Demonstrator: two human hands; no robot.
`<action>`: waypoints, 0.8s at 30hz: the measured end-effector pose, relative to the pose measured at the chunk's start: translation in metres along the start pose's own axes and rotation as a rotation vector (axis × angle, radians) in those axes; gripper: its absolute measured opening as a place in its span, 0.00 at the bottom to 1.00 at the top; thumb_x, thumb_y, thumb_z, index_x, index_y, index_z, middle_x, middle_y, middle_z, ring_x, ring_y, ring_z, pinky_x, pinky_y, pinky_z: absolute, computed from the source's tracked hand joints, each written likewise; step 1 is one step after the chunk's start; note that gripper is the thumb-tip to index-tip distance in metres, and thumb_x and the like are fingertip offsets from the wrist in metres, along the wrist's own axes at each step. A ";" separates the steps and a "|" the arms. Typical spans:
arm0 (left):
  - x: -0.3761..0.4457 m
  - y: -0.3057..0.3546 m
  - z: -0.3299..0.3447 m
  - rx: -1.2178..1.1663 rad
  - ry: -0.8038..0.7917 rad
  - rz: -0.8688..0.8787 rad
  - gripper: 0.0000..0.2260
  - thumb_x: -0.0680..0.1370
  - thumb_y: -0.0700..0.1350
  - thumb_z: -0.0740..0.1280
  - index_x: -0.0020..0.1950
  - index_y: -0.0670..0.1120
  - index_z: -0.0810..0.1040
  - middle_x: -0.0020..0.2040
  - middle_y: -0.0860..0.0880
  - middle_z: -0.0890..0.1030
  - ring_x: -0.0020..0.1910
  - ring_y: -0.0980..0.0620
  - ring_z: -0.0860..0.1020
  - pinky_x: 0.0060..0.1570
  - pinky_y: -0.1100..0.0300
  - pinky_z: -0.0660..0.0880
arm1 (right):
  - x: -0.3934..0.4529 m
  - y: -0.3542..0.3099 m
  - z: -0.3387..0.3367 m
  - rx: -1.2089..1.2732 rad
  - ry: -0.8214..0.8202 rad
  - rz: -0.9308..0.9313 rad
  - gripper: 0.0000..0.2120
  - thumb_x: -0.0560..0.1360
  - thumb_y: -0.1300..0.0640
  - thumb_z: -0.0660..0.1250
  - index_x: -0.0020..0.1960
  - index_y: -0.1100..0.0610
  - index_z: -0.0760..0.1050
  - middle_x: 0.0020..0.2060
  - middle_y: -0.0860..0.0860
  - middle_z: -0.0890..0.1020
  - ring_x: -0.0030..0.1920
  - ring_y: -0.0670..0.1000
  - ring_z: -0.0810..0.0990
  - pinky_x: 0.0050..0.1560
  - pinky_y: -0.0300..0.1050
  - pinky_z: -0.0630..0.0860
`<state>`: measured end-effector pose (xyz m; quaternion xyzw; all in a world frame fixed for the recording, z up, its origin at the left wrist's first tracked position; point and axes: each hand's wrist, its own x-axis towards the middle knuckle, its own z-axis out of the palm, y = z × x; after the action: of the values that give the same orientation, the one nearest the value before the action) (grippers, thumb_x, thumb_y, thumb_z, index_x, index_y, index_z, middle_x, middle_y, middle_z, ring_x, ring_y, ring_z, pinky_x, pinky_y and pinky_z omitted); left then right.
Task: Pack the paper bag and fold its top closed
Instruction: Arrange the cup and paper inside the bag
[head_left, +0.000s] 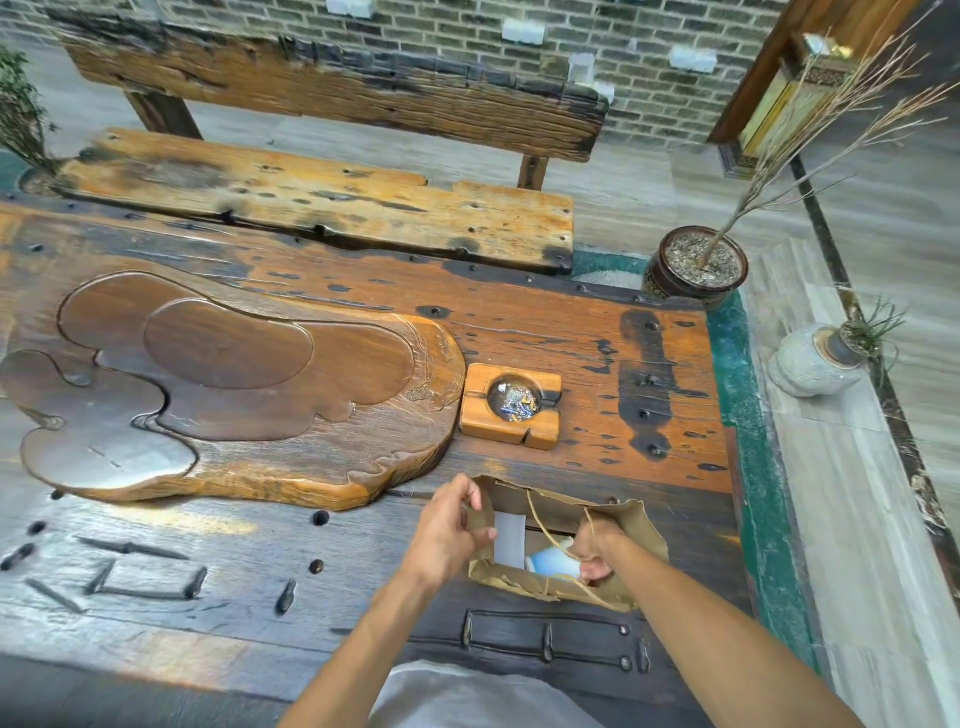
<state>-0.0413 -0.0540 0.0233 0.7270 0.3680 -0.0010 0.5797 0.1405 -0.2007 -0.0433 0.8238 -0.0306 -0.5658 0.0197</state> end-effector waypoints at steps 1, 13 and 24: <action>0.000 0.000 0.000 -0.004 -0.003 0.000 0.21 0.71 0.34 0.73 0.38 0.55 0.65 0.37 0.51 0.67 0.29 0.56 0.66 0.28 0.61 0.70 | 0.000 0.000 0.000 -0.011 0.010 -0.003 0.15 0.81 0.60 0.61 0.37 0.66 0.69 0.45 0.62 0.86 0.17 0.48 0.76 0.16 0.36 0.72; 0.003 -0.007 0.001 -0.021 0.029 0.019 0.19 0.68 0.40 0.75 0.38 0.58 0.66 0.33 0.53 0.68 0.32 0.51 0.65 0.34 0.52 0.66 | 0.001 -0.001 0.009 -0.052 0.010 -0.135 0.14 0.80 0.61 0.60 0.35 0.60 0.69 0.12 0.50 0.73 0.10 0.43 0.68 0.14 0.28 0.60; 0.002 -0.006 0.003 -0.016 0.010 0.020 0.19 0.70 0.39 0.75 0.39 0.57 0.67 0.34 0.51 0.70 0.32 0.52 0.66 0.31 0.56 0.66 | -0.019 0.009 -0.001 0.113 0.034 -0.240 0.06 0.74 0.63 0.72 0.47 0.59 0.74 0.30 0.54 0.82 0.31 0.49 0.83 0.35 0.41 0.83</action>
<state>-0.0419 -0.0553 0.0171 0.7260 0.3637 0.0113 0.5835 0.1343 -0.2082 -0.0246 0.8307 0.0367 -0.5475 -0.0940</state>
